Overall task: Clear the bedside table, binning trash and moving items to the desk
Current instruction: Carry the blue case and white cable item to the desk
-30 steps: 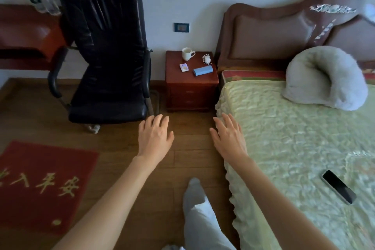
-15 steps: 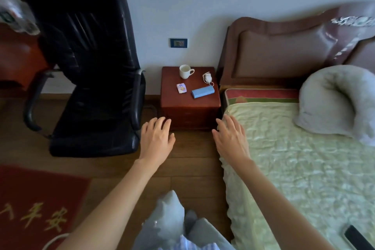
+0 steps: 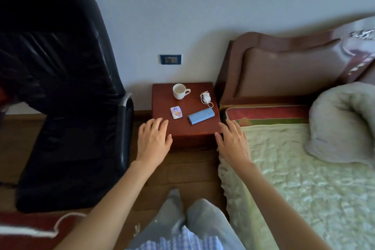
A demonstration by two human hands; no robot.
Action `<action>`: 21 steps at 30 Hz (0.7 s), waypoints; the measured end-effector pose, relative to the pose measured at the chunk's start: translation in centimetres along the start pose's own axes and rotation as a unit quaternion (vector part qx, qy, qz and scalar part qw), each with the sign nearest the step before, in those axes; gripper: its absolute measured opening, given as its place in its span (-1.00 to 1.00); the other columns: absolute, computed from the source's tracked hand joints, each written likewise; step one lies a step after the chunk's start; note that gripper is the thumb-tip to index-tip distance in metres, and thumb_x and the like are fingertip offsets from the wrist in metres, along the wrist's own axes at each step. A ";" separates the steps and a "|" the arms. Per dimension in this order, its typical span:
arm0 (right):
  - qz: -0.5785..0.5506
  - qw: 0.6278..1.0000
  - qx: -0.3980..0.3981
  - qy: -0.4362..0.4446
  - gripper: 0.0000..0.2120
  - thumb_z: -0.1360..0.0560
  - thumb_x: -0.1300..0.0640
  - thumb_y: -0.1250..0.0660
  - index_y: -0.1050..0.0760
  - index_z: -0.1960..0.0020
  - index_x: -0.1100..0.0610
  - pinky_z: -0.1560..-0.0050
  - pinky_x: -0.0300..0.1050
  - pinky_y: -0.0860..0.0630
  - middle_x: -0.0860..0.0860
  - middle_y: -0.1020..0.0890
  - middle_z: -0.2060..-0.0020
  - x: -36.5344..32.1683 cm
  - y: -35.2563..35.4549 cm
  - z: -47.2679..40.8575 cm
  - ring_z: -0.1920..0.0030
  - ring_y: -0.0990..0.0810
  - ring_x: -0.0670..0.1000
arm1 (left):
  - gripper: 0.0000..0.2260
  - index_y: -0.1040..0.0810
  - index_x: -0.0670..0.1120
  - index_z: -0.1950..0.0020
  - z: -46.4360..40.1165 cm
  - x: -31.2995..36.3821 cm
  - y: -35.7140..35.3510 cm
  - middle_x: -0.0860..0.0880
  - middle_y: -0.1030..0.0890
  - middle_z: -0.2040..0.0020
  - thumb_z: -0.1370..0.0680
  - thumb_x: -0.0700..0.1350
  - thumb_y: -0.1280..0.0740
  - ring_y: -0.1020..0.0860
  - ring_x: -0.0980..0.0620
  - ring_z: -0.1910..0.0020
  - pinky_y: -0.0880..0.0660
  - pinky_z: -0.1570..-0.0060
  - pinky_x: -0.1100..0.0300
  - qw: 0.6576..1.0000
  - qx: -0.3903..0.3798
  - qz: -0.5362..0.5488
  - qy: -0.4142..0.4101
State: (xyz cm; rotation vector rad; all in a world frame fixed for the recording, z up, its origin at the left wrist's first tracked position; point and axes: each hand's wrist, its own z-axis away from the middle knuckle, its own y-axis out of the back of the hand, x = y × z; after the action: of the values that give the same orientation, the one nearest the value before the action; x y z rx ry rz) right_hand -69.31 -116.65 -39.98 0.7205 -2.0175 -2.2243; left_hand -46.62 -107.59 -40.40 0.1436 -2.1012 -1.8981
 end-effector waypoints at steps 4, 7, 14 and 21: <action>-0.009 1.000 0.000 -0.018 -0.61 -0.60 0.02 -0.17 -0.38 -0.38 0.15 -0.43 0.09 -0.19 0.15 -0.38 -0.41 0.4 -0.6 -4.6 -0.47 -0.23 0.16 | -0.59 -0.45 -0.13 -0.33 -4.4 -0.9 -1.0 -0.14 -0.52 -0.28 -0.52 0.00 -0.30 -0.45 -0.13 -0.28 -0.39 -0.27 -0.10 1.000 -0.028 -0.005 0.003; -0.017 1.000 0.014 -0.011 -0.64 -0.58 0.07 -0.23 -0.44 -0.32 0.18 -0.38 0.14 -0.27 0.18 -0.45 -0.35 1.1 -1.1 -7.8 -0.42 -0.32 0.21 | -0.59 -0.46 -0.13 -0.32 -7.4 -0.7 -2.4 -0.14 -0.52 -0.27 -0.51 -0.01 -0.32 -0.46 -0.13 -0.27 -0.41 -0.26 -0.09 0.999 -0.045 0.002 0.007; -0.023 1.000 0.003 0.014 -0.68 -0.48 0.13 -0.31 -0.54 -0.18 0.25 -0.19 0.23 -0.46 0.25 -0.57 -0.18 4.9 -3.2 -16.8 -0.24 -0.51 0.31 | -0.61 -0.50 -0.13 -0.26 -14.8 1.4 -6.0 -0.14 -0.56 -0.21 -0.47 -0.04 -0.37 -0.50 -0.13 -0.20 -0.44 -0.19 -0.09 0.996 -0.073 0.010 0.049; -0.026 0.998 -0.012 0.060 -0.66 -0.38 0.27 -0.47 -0.56 -0.14 0.23 -0.11 0.21 -0.52 0.23 -0.61 -0.11 8.3 -6.0 -24.8 -0.16 -0.57 0.29 | -0.64 -0.51 -0.12 -0.24 -20.7 3.3 -11.1 -0.15 -0.56 -0.20 -0.47 -0.04 -0.37 -0.50 -0.14 -0.21 -0.44 -0.20 -0.08 0.990 -0.098 0.019 0.098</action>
State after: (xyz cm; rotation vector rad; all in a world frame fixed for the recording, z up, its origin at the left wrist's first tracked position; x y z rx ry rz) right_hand -65.94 -141.63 -49.17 0.8919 -1.9345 -2.1706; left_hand -45.19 -129.60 -49.14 0.2333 -1.7686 -1.9690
